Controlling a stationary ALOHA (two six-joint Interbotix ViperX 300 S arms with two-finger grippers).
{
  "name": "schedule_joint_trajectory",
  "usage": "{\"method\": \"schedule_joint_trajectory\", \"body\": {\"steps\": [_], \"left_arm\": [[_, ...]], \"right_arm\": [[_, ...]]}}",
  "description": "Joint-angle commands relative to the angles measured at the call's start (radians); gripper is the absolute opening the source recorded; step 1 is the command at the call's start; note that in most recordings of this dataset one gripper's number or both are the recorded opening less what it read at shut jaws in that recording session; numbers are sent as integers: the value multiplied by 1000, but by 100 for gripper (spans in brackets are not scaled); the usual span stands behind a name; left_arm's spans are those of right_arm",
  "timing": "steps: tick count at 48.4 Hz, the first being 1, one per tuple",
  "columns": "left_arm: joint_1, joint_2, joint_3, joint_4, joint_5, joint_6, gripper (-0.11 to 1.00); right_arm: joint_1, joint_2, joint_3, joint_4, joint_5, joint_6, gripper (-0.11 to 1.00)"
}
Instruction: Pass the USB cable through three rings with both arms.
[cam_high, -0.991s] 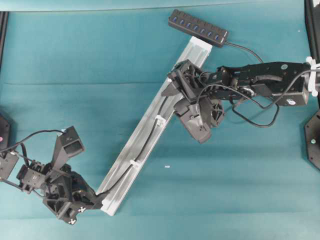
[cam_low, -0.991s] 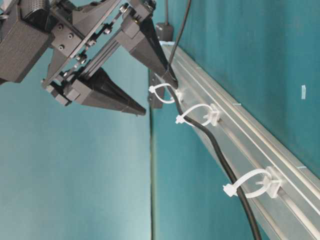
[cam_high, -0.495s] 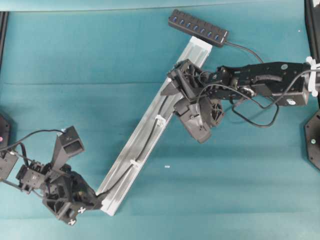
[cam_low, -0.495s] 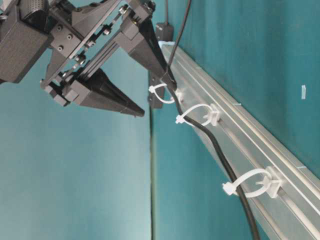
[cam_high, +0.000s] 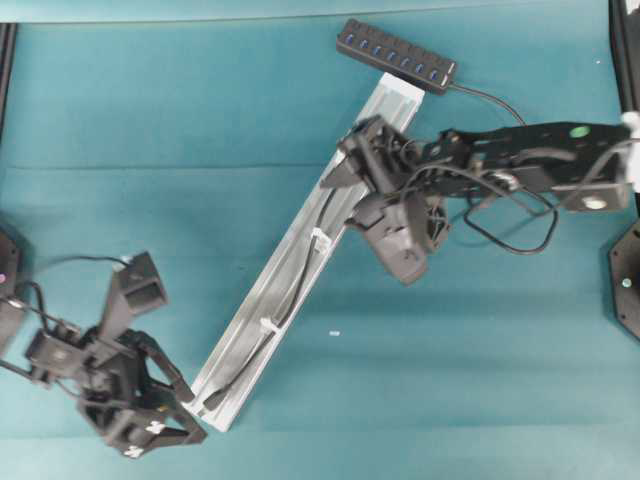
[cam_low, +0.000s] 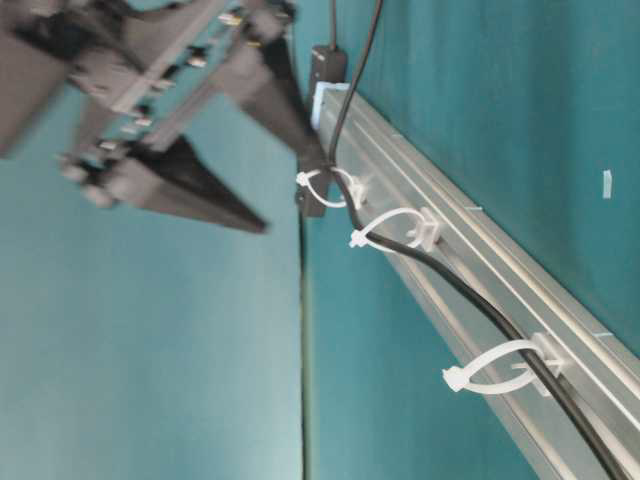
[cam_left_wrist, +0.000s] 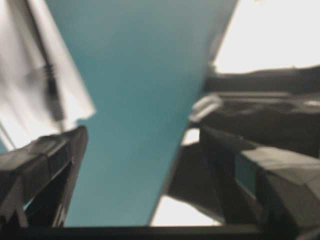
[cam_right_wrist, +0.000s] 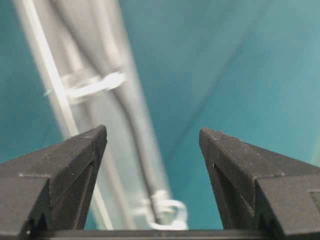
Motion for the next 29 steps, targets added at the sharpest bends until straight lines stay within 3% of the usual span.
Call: {"method": "schedule_joint_trajectory", "body": {"steps": [1, 6, 15, 29], "left_arm": [[29, -86, -43, 6, 51, 29, 97], [89, -172, -71, 14, 107, 109, 97], [179, -273, -100, 14, 124, 337, 97], [258, -360, -74, 14, 146, 575, 96]], "right_arm": [[0, -66, -6, 37, -12, 28, 86], [-9, -115, -5, 52, -38, 63, 86], [-15, -184, 21, 52, -78, 153, 86], [-18, -310, 84, 55, -114, 385, 86]]}}
